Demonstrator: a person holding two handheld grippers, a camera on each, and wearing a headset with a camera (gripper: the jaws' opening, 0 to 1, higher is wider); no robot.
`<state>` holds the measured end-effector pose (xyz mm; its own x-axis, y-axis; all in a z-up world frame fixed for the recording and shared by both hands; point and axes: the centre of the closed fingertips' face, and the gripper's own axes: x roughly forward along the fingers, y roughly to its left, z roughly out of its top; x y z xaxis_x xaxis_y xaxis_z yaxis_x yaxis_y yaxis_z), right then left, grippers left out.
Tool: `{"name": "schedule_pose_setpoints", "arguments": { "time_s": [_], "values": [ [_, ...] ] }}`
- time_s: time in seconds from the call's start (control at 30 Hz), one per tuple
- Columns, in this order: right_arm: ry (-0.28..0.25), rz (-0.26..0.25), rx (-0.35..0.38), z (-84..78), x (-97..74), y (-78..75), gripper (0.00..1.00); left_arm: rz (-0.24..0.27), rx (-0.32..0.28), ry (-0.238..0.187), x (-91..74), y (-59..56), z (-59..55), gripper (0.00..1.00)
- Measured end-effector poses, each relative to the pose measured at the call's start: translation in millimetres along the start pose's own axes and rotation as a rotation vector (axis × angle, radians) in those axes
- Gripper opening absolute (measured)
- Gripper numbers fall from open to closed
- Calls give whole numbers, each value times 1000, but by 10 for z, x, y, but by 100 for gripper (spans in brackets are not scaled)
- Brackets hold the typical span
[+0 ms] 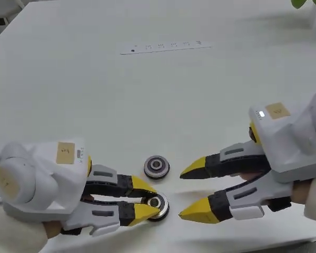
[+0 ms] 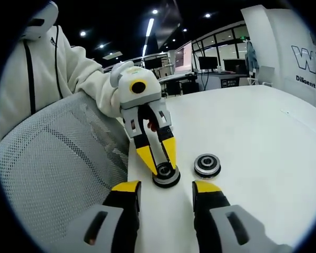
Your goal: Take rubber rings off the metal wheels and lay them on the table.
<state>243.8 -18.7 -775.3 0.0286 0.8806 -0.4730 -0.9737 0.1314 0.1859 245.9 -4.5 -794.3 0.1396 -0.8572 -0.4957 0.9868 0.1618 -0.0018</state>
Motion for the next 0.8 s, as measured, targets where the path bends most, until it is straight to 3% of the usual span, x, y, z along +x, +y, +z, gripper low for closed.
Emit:
{"name": "schedule_pose_setpoints", "arguments": {
  "time_s": [0.2,0.63,0.8],
  "values": [
    [7,-2,14,-32,47,-33,33,1,16,-11,36,-9,9,15],
    [94,13,-12,-233,216,-17,27,11,9,-54,90,24,58,14],
    [99,3,-16,-242,212,-34,26,12,1,-71,115,28,76,14]
  ]
}}
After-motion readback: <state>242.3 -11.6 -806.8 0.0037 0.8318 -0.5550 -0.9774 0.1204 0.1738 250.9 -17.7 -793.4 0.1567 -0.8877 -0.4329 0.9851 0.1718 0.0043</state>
